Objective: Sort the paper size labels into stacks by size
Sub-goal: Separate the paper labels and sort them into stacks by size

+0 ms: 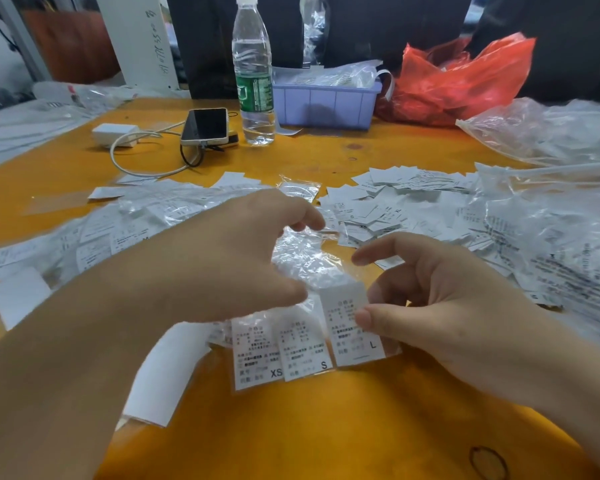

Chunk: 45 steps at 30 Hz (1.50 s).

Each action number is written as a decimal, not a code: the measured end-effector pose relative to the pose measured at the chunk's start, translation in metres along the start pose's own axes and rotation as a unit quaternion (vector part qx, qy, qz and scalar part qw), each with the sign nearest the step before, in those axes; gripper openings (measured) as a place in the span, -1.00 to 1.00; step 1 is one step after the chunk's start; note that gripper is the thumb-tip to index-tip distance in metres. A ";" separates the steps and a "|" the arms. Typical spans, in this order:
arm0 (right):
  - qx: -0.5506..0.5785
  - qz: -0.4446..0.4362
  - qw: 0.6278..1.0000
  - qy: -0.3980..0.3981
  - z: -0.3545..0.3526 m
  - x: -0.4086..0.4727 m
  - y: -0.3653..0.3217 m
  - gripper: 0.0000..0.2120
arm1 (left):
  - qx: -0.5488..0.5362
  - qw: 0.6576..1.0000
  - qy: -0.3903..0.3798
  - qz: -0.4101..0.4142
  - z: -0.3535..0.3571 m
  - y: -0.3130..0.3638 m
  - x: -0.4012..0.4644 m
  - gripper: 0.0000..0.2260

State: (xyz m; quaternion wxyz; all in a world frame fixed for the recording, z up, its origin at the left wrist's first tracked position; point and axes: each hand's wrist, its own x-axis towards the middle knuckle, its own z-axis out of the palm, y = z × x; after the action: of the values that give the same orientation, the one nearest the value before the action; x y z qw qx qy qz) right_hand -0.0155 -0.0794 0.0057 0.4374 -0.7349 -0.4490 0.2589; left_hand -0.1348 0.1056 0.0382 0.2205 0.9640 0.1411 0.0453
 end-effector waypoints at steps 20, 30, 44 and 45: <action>-0.210 -0.080 0.973 0.055 0.017 -0.005 -0.008 -0.69 | 0.026 0.998 0.051 0.030 0.011 -0.002 0.003 -0.61; -0.253 -0.109 0.955 0.112 -0.003 -0.003 -0.003 -0.75 | -0.015 0.998 0.047 0.043 0.021 0.009 0.003 -0.59; -0.417 0.034 0.899 0.132 -0.042 0.014 0.015 -0.71 | -0.102 0.979 0.175 0.027 0.018 0.010 0.002 -0.69; -0.413 0.026 0.900 0.138 -0.042 0.015 0.016 -0.72 | -0.107 0.978 0.174 0.030 0.018 0.011 0.002 -0.69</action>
State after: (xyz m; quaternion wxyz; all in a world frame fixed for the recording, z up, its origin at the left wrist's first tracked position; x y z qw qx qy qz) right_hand 0.0308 -0.0870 0.0120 0.1449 -0.8893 -0.4316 -0.0428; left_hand -0.1275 0.0890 0.0265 0.2929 0.9159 0.1433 0.2341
